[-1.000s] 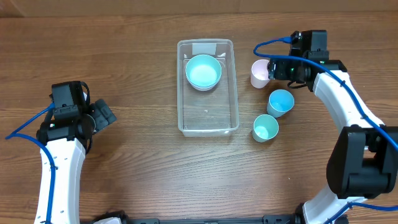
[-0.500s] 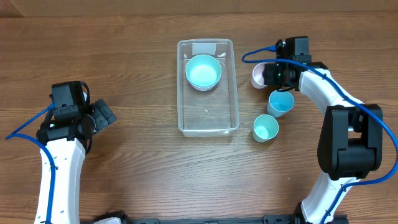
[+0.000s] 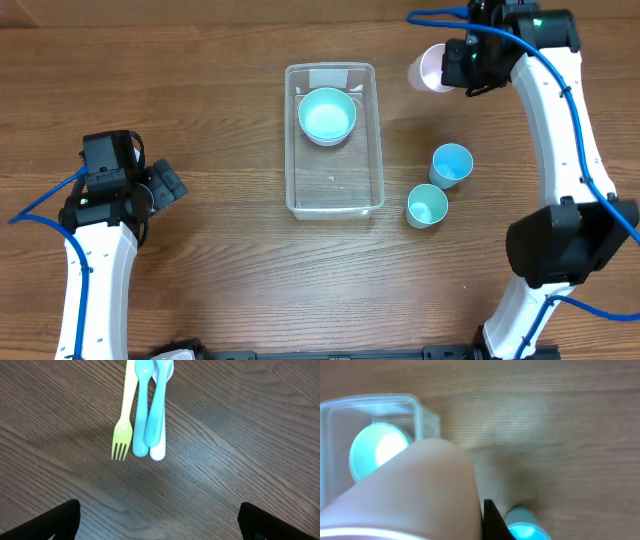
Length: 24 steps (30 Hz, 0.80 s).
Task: Pack container
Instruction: 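Reach the right gripper to the pink cup and grasp it, then place the pink cup into the container beside the bowls, release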
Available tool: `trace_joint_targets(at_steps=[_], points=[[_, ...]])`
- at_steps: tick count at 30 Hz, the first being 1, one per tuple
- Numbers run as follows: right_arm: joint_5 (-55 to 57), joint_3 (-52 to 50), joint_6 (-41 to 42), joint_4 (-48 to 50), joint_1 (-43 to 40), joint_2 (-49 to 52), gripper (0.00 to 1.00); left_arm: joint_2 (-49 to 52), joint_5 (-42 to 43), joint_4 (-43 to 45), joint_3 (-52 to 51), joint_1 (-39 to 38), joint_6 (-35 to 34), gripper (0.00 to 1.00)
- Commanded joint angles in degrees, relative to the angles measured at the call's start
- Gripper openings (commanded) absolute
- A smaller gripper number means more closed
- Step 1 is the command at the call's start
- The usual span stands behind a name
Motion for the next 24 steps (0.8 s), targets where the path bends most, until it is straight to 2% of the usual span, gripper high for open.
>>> trace_joint_targets(at_steps=[1,6,8,10,14,24], points=[[-0.48,1.88,1.73,-4.11,7.61,-4.46,0.04,0.04,0.02,0.02,0.02,0.20,-0.74,1.00],[1.33,0.57,6.86,-7.04,18.56,-6.25,0.04,0.04,0.02,0.02,0.02,0.20,-0.74,1.00],[9.46,-2.58,11.61,-6.67,22.40,-6.36,0.04,0.04,0.02,0.04,0.02,0.20,-0.74,1.00],[10.54,-9.14,11.82,-2.56,26.10,-6.34,0.04,0.04,0.02,0.04,0.02,0.20,-0.74,1.00],[4.98,-16.76,10.88,6.21,25.83,-6.32,0.04,0.04,0.02,0.02,0.02,0.20,-0.74,1.00],[4.48,-25.75,9.42,14.75,26.82,-4.57,0.04,0.04,0.02,0.02,0.02,0.20,-0.74,1.00]])
